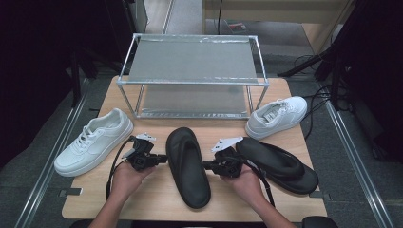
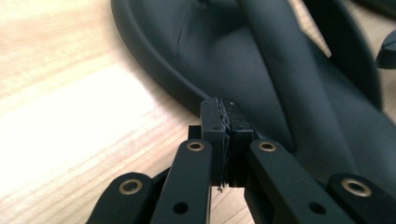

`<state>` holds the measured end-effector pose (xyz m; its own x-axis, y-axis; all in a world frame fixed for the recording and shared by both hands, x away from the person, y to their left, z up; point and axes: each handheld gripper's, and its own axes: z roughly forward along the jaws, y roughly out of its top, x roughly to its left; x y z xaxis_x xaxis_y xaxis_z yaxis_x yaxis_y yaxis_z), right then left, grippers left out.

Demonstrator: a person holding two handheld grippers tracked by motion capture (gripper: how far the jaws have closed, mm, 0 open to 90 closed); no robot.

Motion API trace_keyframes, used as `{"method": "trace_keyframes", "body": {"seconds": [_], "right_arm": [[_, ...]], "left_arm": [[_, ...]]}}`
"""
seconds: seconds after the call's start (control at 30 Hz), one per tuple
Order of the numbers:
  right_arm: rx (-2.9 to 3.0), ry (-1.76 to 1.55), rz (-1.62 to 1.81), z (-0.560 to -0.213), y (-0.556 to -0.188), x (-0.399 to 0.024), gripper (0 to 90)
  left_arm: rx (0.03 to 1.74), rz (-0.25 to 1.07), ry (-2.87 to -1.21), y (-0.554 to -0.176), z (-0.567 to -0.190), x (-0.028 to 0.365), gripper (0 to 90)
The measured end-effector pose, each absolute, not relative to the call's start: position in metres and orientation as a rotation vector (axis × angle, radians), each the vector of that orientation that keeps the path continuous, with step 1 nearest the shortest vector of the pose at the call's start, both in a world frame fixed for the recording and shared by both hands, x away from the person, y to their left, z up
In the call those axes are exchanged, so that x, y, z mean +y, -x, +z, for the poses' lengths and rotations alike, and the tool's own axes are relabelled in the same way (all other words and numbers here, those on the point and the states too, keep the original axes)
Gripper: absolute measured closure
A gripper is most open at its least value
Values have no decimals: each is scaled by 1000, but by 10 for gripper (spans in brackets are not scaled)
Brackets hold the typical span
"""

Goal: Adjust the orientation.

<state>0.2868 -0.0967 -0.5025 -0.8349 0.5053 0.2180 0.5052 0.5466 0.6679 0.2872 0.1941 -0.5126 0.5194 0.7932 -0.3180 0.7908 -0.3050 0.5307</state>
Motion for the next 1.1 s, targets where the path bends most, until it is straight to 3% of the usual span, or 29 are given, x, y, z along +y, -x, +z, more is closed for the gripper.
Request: {"method": "trace_keyframes", "body": {"seconds": [1.1], "right_arm": [[2725, -1016, 1192, -510, -294, -92, 900]], "left_arm": [[1280, 33, -2114, -308, -517, 187, 891]]}}
